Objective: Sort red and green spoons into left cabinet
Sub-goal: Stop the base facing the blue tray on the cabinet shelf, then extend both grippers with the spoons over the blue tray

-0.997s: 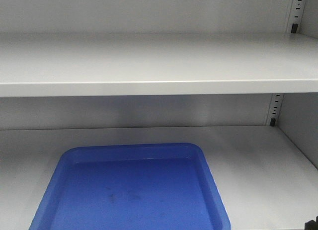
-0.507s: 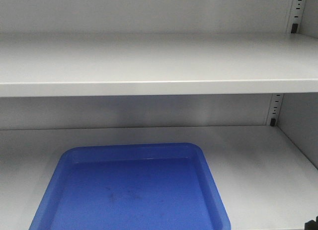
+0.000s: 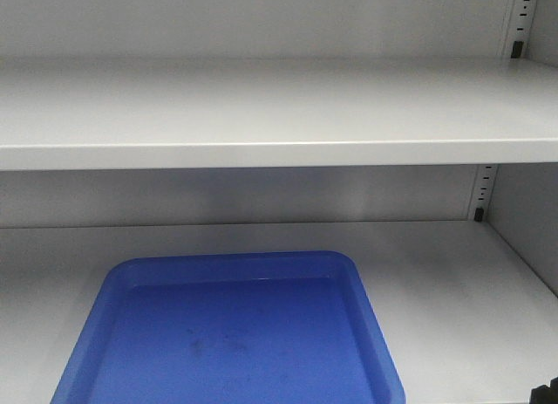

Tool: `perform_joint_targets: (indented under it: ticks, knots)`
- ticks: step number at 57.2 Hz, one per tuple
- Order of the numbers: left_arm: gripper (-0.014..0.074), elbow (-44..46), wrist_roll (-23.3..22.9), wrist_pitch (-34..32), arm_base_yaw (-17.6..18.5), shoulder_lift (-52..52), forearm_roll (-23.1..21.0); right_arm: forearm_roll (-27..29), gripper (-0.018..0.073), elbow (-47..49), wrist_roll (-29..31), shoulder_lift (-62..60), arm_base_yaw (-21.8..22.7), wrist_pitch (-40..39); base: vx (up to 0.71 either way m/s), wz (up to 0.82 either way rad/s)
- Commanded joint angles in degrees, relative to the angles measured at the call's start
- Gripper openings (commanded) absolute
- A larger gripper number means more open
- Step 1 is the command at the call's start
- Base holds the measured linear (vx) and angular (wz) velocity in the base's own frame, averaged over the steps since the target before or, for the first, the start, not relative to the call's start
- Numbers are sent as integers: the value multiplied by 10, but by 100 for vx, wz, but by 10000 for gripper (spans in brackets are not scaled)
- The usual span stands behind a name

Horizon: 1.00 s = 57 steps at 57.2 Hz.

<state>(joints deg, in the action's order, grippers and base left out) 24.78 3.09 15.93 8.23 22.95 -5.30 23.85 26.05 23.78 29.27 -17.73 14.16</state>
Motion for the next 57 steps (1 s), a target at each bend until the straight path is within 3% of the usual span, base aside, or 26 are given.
perform_joint_targets:
  ticks: [1, 8, 25, 33, 40, 57]
  knots:
    - [-6, 14, -7, -75, 3, 6, -27, 8, -3, 17, 1, 14, 1, -56, 0, 0]
    - [-6, 20, -13, -115, 3, 17, -98, 21, -3, 32, 2, 47, 1, -74, 0, 0]
    - [-6, 131, 18, -108, 11, 145, -152, 64, -3, 146, 6, 191, 1, -77, 0, 0]
    - [-6, 179, 32, -101, 56, 204, -185, 137, -3, 194, 11, 259, -5, -72, 0, 0]
    - [-6, 201, 43, -119, 106, 256, -194, 176, -3, 226, 51, 306, -52, -88, 0, 0]
    - [-6, 241, 41, -211, 199, 373, -196, 200, -3, 268, 66, 397, -156, -192, 0, 0]
